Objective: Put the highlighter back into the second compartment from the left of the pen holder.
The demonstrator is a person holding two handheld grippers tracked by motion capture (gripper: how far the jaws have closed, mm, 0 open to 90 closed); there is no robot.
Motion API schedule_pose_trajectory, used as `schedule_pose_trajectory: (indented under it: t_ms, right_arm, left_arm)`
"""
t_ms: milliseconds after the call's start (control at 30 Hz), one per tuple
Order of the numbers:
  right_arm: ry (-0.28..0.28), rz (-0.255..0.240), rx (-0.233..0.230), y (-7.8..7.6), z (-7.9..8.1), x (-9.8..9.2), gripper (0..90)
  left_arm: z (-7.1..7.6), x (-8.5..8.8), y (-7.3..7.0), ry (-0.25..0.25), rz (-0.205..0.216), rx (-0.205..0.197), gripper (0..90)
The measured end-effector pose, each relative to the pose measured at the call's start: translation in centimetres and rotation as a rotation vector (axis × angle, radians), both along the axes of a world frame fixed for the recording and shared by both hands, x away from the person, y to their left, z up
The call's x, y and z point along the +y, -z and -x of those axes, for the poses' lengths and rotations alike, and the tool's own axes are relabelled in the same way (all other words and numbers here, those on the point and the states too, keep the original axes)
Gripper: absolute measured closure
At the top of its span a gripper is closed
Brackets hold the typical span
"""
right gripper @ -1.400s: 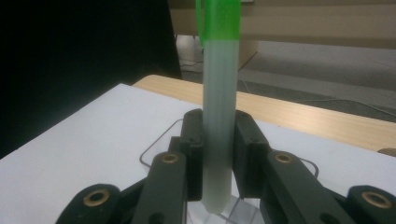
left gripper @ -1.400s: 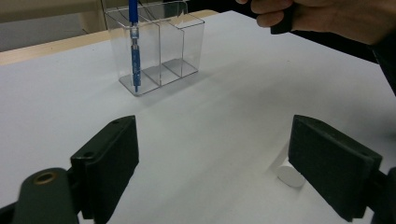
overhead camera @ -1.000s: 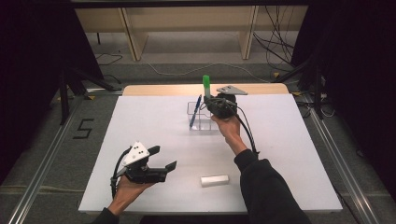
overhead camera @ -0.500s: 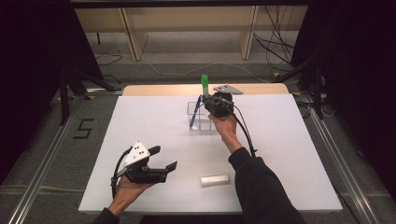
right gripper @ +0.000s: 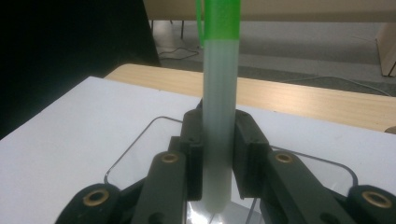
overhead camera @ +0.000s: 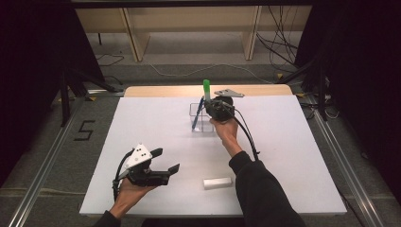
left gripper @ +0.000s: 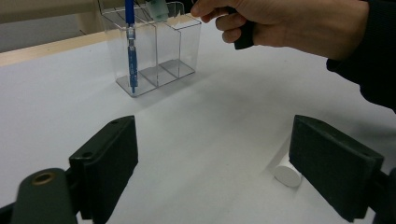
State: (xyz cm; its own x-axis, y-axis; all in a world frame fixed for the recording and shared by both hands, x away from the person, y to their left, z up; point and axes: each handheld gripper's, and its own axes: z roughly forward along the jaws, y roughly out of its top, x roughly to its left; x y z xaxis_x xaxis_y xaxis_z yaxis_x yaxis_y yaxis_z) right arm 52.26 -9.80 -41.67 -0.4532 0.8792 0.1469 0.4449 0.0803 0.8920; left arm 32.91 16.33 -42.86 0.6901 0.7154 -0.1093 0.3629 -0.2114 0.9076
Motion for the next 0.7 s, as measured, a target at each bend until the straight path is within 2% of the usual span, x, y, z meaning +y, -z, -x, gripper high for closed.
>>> schedule_pose_trajectory:
  t_ms: [100, 233, 500, 567, 667, 700]
  right_arm:
    - [0.004, 0.003, 0.005, 0.2, 0.1, 0.0, 76.7]
    - [0.011, 0.0, 0.027, 0.7, 0.0, -0.2, 76.6]
    - [0.0, 0.006, 0.045, 1.2, 0.1, -0.2, 75.8]
    - [-0.004, -0.002, 0.043, 1.1, 0.2, -0.3, 68.1]
    - [-0.005, 0.015, 0.048, 0.5, 0.9, -0.6, 50.8]
    - [-0.011, 0.006, 0.045, 0.2, 1.3, -0.9, 49.5]
  left_arm:
    - [0.0, 0.0, 0.1, 0.0, 0.002, 0.005, 15.1]
    - [0.1, 0.0, -0.1, -0.002, 0.01, -0.019, 15.1]
    - [0.0, 0.1, -0.1, -0.002, 0.005, -0.014, 15.2]
    - [0.0, 0.1, -0.1, -0.005, 0.008, -0.012, 15.2]
    - [0.0, 0.1, -0.1, -0.006, 0.008, -0.01, 15.1]
    - [0.0, 0.2, 0.0, -0.007, 0.007, -0.009, 15.2]
